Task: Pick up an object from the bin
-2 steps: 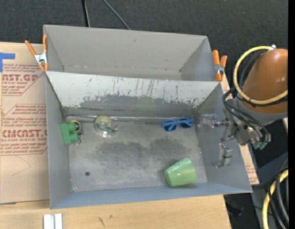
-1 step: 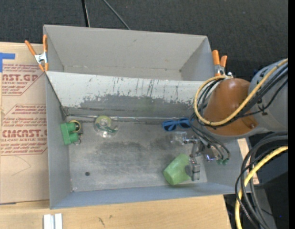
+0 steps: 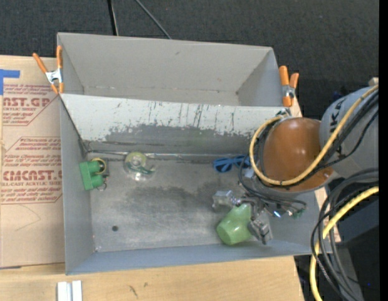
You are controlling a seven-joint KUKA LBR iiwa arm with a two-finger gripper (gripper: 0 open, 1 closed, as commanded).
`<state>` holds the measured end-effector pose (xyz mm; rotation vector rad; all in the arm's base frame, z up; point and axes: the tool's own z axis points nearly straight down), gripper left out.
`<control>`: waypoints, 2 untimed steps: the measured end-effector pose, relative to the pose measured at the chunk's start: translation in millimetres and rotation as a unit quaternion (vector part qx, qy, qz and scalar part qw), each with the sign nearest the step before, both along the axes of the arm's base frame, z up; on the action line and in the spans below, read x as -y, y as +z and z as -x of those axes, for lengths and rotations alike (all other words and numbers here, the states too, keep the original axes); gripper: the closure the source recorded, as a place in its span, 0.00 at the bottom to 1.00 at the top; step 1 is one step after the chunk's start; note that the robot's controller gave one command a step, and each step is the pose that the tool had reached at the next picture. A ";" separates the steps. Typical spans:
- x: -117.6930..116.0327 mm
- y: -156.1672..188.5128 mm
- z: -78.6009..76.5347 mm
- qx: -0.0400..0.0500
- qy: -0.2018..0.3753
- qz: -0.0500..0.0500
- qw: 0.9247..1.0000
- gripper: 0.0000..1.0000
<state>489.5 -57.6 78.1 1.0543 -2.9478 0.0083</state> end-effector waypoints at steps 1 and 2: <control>-18.1 -8.2 9.6 0.005 0.174 -0.006 0.985 0.00; 72.0 2.8 -3.8 0.004 0.143 -0.009 0.990 0.00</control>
Offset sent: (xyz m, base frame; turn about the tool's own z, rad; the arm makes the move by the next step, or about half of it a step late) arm -0.0102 0.0167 -0.0081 -0.3493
